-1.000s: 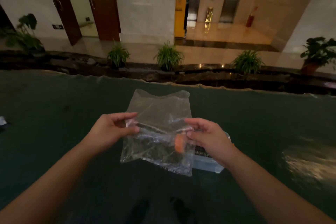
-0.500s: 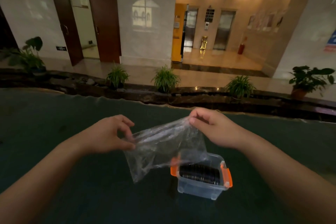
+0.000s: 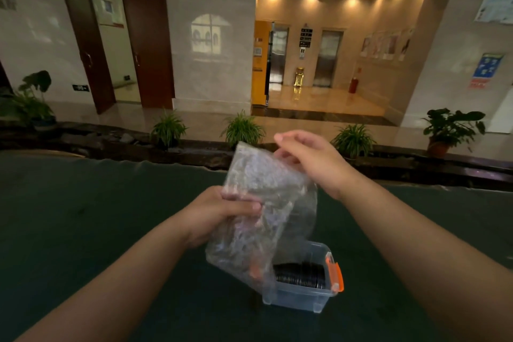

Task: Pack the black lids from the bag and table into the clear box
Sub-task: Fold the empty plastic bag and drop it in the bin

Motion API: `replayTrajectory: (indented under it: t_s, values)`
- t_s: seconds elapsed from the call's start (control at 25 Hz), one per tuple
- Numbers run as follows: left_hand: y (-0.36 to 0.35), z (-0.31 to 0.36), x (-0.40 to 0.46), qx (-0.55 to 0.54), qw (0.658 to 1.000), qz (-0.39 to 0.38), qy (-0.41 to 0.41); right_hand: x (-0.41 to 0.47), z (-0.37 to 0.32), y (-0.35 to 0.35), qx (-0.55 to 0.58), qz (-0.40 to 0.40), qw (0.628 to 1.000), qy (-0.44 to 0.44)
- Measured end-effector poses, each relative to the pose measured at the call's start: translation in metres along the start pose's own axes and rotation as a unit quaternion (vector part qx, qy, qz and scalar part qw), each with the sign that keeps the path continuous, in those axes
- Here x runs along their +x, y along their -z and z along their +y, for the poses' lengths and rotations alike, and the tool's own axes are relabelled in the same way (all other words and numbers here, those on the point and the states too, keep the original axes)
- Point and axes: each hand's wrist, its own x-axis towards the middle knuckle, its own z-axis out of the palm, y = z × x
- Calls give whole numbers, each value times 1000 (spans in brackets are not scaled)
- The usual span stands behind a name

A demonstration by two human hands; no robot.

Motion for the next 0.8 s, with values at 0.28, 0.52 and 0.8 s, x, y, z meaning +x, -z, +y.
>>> replayTrajectory:
  t_s: [0.28,0.52,0.8]
  values:
    - [-9,14,15,-132,984,118,-20,-28,51,-13,187,-132,965,-128]
    - [4,28,7,-32,998,54,-16,-31,47,-15,181,-35,971,-154]
    - [28,31,-8,-6,998,33,-56,-34,42,1,255,-43,956,-142]
